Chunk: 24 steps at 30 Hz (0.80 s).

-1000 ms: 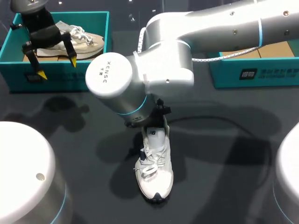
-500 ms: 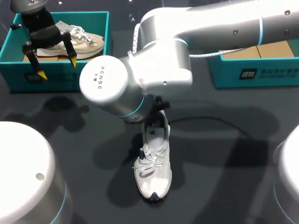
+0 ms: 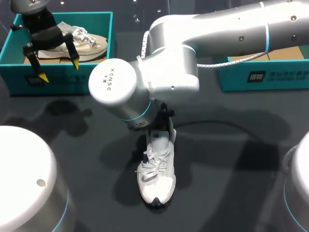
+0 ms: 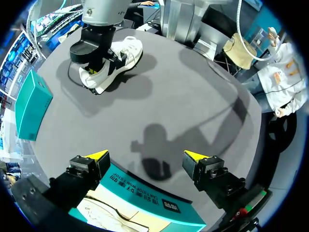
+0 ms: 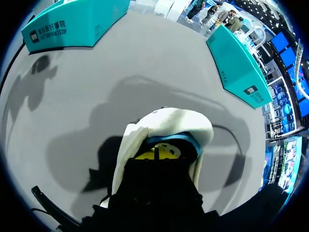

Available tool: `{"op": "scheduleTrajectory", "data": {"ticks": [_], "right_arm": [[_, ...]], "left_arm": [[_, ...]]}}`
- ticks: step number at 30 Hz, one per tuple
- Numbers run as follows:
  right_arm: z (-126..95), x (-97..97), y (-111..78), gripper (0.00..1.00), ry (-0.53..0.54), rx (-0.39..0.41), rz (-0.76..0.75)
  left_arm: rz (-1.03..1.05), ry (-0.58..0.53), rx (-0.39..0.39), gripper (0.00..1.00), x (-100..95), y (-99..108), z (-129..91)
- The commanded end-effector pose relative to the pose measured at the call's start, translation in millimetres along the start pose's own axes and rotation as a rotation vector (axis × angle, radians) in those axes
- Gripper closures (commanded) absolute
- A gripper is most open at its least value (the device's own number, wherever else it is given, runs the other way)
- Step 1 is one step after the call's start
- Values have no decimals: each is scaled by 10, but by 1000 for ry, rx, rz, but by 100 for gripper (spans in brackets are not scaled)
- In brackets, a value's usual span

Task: Take the shoe out of the shoebox, open the shoe tongue, remove and reinsert the insole, then place the shoe into the shoebox

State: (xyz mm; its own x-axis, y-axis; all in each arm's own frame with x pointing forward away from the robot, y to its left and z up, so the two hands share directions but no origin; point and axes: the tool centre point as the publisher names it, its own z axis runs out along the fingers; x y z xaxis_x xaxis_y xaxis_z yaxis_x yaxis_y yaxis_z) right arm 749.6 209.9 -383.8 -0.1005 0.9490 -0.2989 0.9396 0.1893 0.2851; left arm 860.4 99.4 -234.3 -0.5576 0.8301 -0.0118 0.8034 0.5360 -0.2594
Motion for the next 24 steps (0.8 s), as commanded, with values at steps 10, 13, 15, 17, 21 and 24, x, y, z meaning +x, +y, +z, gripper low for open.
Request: {"op": "scheduleTrajectory", "data": {"ticks": [10,13,15,17,21,24], "right_arm": [[304,119,-490,100,37,136,169],[320,140,-633,100,59,191,181],[327,155,-700,100,79,199,183],[261,159,-705,100,88,194,190],[4,122,-550,100,109,156,240],[-117,123,-392,100,116,126,266]], "left_arm": [[1,3,-1,0,0,1,-8],[1,3,-1,0,0,1,-8],[1,3,-1,0,0,1,-8],[1,3,-1,0,0,1,-8],[1,3,-1,0,0,1,-8],[1,3,-1,0,0,1,-8]]}}
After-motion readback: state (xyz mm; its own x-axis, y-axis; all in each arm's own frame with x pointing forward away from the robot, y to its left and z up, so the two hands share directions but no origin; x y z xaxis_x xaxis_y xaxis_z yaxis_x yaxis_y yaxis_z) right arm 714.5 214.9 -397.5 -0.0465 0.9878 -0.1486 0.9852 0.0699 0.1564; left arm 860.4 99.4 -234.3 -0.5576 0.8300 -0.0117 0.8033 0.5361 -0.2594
